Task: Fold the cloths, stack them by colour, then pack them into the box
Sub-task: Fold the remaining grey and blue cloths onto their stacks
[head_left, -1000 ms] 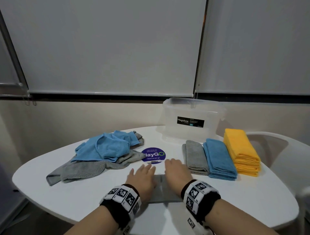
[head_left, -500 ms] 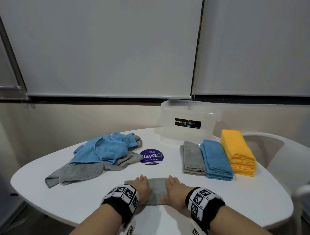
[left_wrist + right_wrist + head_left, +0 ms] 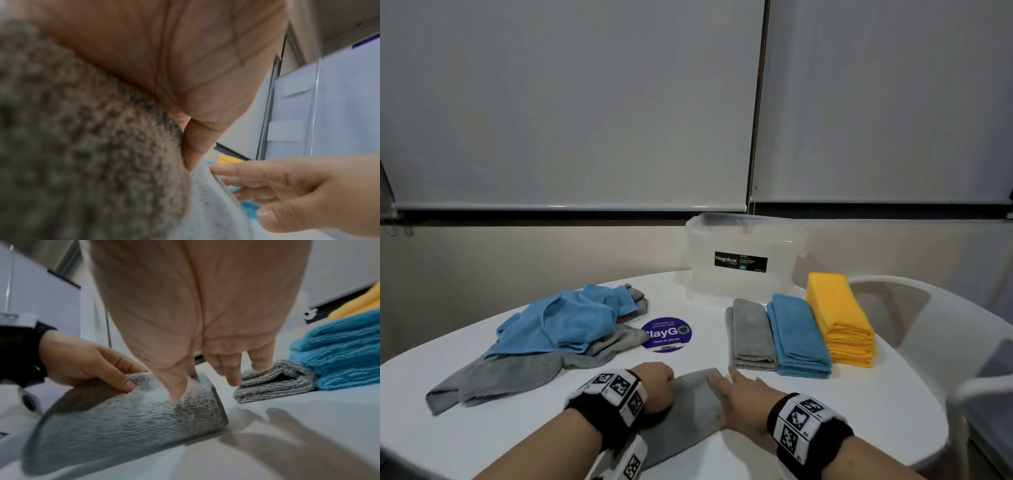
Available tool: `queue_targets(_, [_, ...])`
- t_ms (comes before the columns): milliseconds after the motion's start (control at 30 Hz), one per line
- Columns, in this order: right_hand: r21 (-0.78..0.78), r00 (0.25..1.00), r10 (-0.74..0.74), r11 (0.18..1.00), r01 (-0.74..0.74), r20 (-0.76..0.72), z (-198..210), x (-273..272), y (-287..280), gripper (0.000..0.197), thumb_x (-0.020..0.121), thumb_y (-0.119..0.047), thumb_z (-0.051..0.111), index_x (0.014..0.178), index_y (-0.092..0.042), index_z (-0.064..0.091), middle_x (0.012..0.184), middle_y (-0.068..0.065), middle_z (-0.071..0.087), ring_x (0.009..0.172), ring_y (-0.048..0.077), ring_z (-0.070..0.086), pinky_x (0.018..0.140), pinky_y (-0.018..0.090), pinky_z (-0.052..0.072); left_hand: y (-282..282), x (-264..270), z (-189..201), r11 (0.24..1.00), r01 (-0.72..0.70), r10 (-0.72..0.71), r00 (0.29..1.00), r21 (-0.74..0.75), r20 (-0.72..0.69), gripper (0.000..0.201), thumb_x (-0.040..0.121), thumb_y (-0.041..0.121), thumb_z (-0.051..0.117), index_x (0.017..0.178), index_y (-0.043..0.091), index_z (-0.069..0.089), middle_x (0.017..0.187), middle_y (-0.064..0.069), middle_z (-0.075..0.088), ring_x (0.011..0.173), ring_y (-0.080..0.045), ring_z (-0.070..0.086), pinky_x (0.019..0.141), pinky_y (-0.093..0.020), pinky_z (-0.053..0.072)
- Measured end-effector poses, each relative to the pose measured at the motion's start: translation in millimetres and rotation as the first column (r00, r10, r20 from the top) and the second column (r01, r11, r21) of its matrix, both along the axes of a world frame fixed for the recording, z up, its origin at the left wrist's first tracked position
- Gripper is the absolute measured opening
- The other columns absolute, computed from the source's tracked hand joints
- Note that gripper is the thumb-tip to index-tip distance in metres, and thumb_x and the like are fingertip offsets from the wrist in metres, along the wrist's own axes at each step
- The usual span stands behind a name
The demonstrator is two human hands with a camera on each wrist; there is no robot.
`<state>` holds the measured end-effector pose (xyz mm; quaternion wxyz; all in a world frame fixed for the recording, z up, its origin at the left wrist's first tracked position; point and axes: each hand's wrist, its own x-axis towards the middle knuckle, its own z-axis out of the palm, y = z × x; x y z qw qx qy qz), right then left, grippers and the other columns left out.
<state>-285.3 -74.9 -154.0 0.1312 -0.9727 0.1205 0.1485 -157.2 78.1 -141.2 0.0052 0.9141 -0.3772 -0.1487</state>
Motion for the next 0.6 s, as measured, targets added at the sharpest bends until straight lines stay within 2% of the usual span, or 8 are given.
queue_targets(67, [0.15,0.97,-0.066,0.988,0.031,0.234,3.2,-7.8,-14.2,0.069,0.093,-0.029,0.051,0.149,-0.037,0.011,0.152,0.008,0.023,0.135,0.029,0.034,0.115,0.039,0.027,-7.3,3.7,16.8,0.987,0.052,-0.052,0.999,-0.153,0.007,0.02,0.092,0.028,0.047,0.105,0.017,0.057,0.104,-0.003,0.057,0.111,-0.024,0.056,0.082,-0.025,0.038])
queue_targets(167, [0.341,0.808,-0.243,0.938,0.057,0.536,16.4,-17.3,-30.5,0.058,0.097,-0.025,0.049,0.142,-0.045,0.019,0.127,-0.008,0.036,0.113,0.006,0.047,0.107,0.027,0.038,-27.4,10.8,42.8,0.922,0.064,-0.074,0.997,-0.382,-0.012,0.014,0.095,0.031,0.047,0.099,0.018,0.05,0.102,-0.001,0.057,0.1,-0.023,0.056,0.083,-0.028,0.041])
queue_targets(233, [0.517,0.755,-0.367,0.855,0.043,0.544,25.9,-17.7,-41.4,0.058,0.096,-0.028,0.053,0.138,-0.049,0.018,0.126,-0.013,0.039,0.099,-0.003,0.054,0.097,0.022,0.044,-49.3,12.6,56.0,0.85,0.017,-0.05,0.998,-0.527,-0.05,0.013,0.096,0.029,0.048,0.094,0.017,0.045,0.094,0.0,0.054,0.089,-0.019,0.051,0.076,-0.026,0.036])
queue_targets(300, [0.706,0.776,-0.426,0.707,-0.034,0.465,32.9,-12.7,-51.2,0.064,0.095,-0.026,0.056,0.138,-0.048,0.015,0.128,-0.022,0.042,0.096,-0.011,0.06,0.085,0.016,0.05,-77.4,13.7,61.2,0.741,-0.048,-0.053,0.99,-0.67,-0.129,0.016,0.097,0.027,0.049,0.097,0.012,0.046,0.094,-0.003,0.057,0.088,-0.019,0.052,0.074,-0.026,0.036])
queue_targets(367, [0.797,0.797,-0.441,0.598,-0.083,0.413,37.9,-4.0,-62.7,0.072,0.092,-0.018,0.061,0.142,-0.045,0.015,0.129,-0.023,0.046,0.103,-0.005,0.062,0.085,0.021,0.053,-106.4,15.0,58.3,0.635,-0.148,-0.081,0.964,-0.758,-0.255,0.02,0.097,0.028,0.049,0.102,0.009,0.049,0.097,-0.006,0.061,0.09,-0.021,0.057,0.078,-0.029,0.044])
queue_targets(500, [0.604,0.722,-0.45,0.795,0.056,0.525,43.5,22.6,-103.2,0.076,0.089,-0.009,0.063,0.15,-0.028,0.021,0.143,-0.003,0.041,0.125,0.012,0.049,0.101,0.032,0.048,-158.0,27.0,38.0,0.529,-0.396,-0.089,0.854,-0.751,-0.513,0.026,0.097,0.03,0.048,0.111,0.009,0.05,0.109,-0.014,0.064,0.1,-0.028,0.063,0.09,-0.044,0.051])
queue_targets(533, [0.552,0.731,-0.444,0.827,0.11,0.519,45.5,27.5,-111.8,0.075,0.088,-0.011,0.063,0.15,-0.026,0.022,0.143,0.0,0.041,0.125,0.015,0.048,0.102,0.034,0.047,-167.6,31.3,31.6,0.546,-0.425,-0.084,0.83,-0.722,-0.551,0.032,0.095,0.031,0.051,0.116,0.007,0.051,0.114,-0.015,0.063,0.104,-0.029,0.062,0.092,-0.045,0.051])
queue_targets(600, [0.444,0.791,-0.417,0.872,0.208,0.448,41.0,37.0,-127.4,0.068,0.087,-0.014,0.063,0.146,-0.021,0.031,0.139,0.006,0.045,0.124,0.021,0.048,0.102,0.035,0.045,-182.2,39.0,15.5,0.658,-0.411,-0.03,0.823,-0.631,-0.568,0.048,0.081,0.031,0.056,0.12,0.004,0.054,0.119,-0.016,0.063,0.107,-0.031,0.062,0.093,-0.042,0.051])
